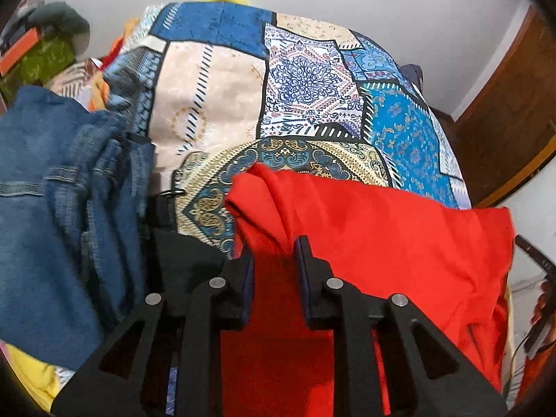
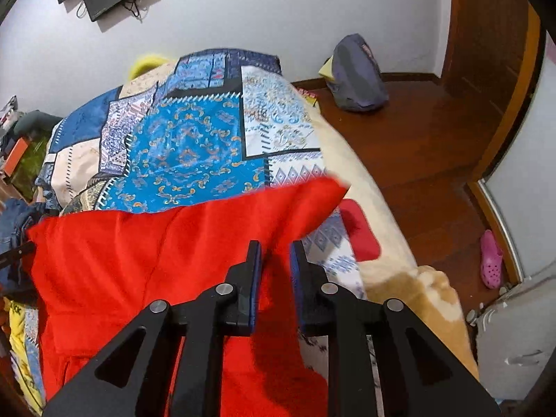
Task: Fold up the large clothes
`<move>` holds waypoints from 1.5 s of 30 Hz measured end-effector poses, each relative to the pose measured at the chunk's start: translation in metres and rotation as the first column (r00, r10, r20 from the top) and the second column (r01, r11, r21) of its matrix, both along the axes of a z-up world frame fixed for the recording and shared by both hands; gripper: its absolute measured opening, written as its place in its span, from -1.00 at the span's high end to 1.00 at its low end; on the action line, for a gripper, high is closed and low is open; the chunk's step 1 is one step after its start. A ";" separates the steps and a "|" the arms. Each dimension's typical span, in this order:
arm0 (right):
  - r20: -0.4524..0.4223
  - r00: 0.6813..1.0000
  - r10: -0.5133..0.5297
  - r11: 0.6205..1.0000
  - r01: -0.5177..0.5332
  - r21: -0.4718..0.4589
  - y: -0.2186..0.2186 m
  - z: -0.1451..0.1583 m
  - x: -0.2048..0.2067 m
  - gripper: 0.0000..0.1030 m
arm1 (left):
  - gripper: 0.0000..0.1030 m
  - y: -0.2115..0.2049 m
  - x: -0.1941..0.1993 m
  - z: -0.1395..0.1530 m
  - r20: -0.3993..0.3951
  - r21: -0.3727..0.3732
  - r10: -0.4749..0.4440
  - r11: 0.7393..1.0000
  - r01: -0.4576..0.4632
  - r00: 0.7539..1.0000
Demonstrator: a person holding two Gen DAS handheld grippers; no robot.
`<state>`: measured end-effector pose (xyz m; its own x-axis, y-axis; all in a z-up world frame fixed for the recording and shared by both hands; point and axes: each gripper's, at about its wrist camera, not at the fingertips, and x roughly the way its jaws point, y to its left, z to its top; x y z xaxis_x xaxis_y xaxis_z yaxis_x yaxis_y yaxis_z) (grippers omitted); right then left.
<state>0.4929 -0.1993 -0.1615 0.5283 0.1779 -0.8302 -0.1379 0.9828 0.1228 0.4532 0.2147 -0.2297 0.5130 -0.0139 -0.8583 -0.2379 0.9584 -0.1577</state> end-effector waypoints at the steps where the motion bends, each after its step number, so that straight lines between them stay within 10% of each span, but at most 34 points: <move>1: 0.004 1.000 0.005 1.000 -0.005 0.002 -0.001 0.004 -0.003 0.67 | 0.61 -0.001 -0.005 0.004 0.002 0.008 -0.001 1.000 0.001 1.000; 10: 0.081 0.994 0.068 0.996 -0.063 -0.068 0.000 0.051 -0.063 0.07 | 0.36 -0.016 -0.065 0.051 0.062 0.049 -0.031 0.998 0.028 0.998; 22: 0.056 0.991 0.119 0.988 -0.113 -0.107 -0.005 0.058 -0.140 0.03 | -0.25 -0.027 -0.179 0.073 0.054 0.048 -0.063 0.997 0.061 0.997; 39: -0.157 0.978 0.141 0.981 -0.159 -0.110 -0.025 -0.009 -0.200 0.03 | -0.27 -0.020 -0.263 -0.021 -0.188 -0.213 -0.086 0.976 0.045 0.978; 45: -0.275 0.959 0.071 0.993 -0.095 -0.075 -0.046 -0.044 -0.201 0.03 | -0.29 -0.029 -0.269 -0.057 -0.212 -0.388 -0.136 0.921 0.045 0.968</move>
